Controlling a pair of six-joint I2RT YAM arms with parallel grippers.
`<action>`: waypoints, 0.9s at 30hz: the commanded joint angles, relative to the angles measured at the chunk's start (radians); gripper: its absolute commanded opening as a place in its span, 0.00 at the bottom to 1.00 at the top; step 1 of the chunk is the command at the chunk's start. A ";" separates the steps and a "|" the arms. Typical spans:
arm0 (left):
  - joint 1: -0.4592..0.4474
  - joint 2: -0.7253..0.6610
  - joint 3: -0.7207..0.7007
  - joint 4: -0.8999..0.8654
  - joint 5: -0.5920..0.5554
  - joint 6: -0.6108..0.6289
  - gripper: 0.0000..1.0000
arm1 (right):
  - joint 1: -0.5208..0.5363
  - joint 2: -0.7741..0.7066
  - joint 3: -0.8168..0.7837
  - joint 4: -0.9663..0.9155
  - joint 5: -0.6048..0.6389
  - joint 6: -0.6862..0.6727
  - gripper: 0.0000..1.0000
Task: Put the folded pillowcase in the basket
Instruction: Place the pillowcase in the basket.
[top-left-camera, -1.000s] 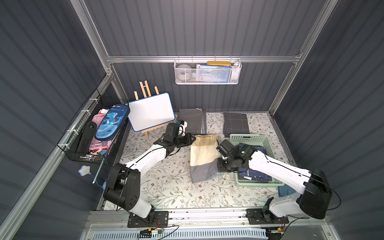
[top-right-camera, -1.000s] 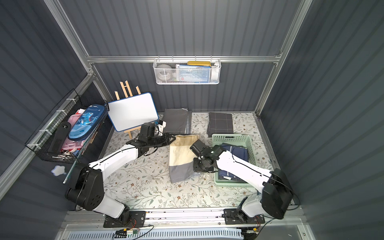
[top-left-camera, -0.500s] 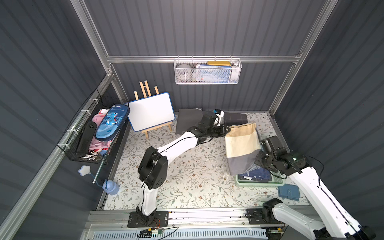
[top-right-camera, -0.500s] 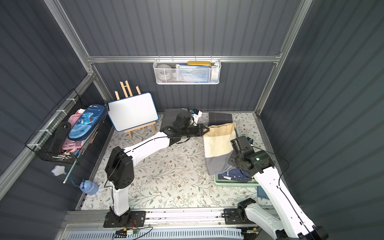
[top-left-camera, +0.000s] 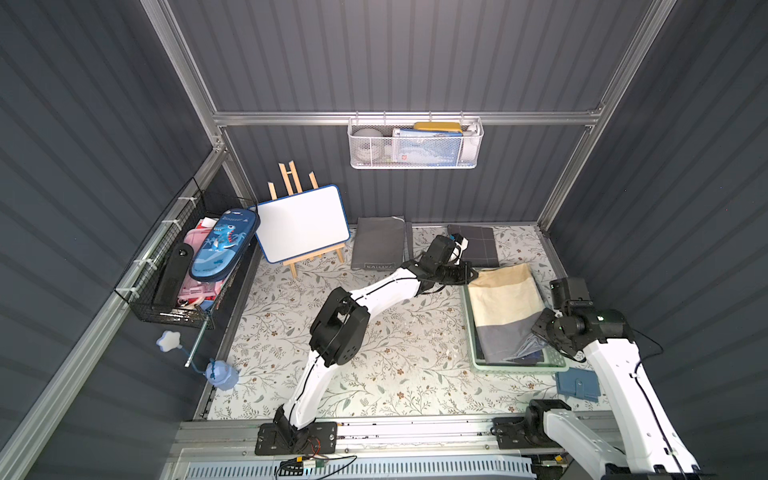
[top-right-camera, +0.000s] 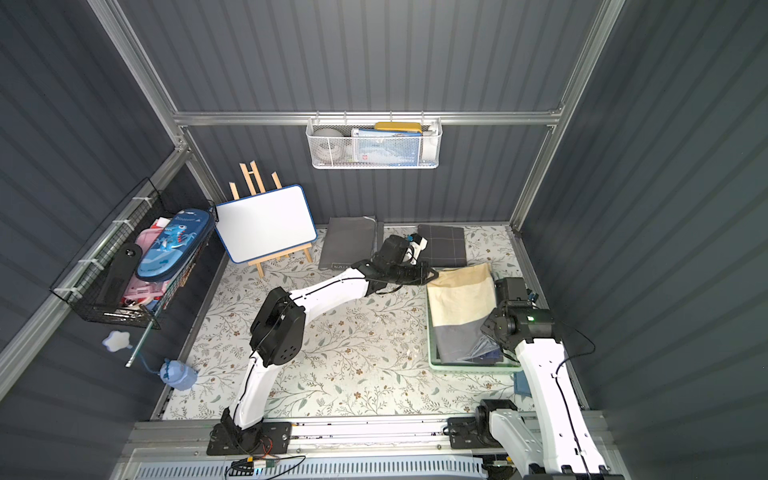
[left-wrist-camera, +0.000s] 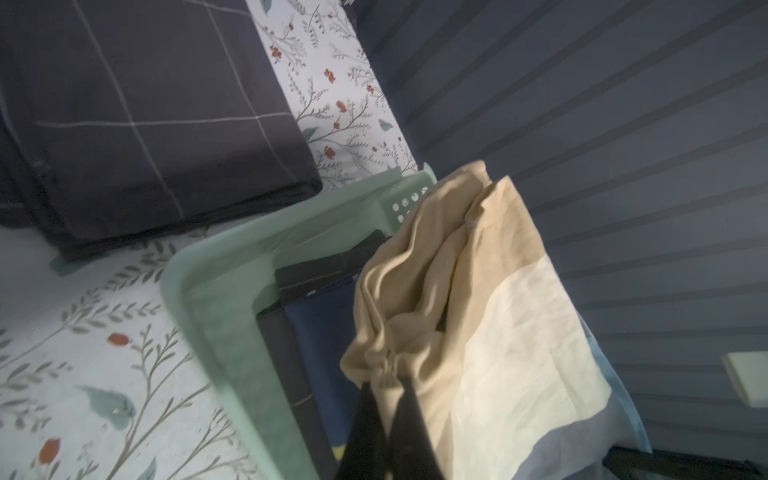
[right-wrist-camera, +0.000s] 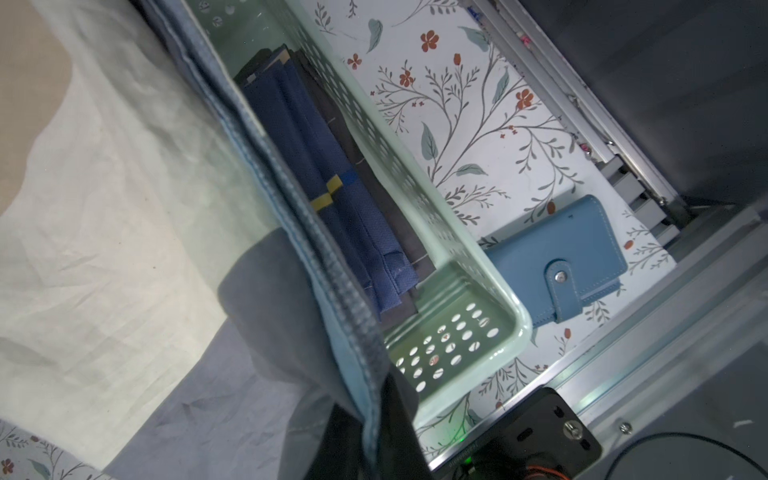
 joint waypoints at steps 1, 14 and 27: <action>-0.002 0.090 0.113 -0.055 0.028 0.027 0.00 | -0.012 0.002 -0.024 0.023 -0.025 -0.025 0.00; 0.000 0.224 0.183 -0.076 0.063 0.029 0.00 | -0.061 0.155 0.002 0.049 -0.051 -0.073 0.00; -0.001 0.241 0.227 -0.053 0.067 0.069 0.90 | -0.062 0.186 0.002 0.050 0.002 -0.067 0.57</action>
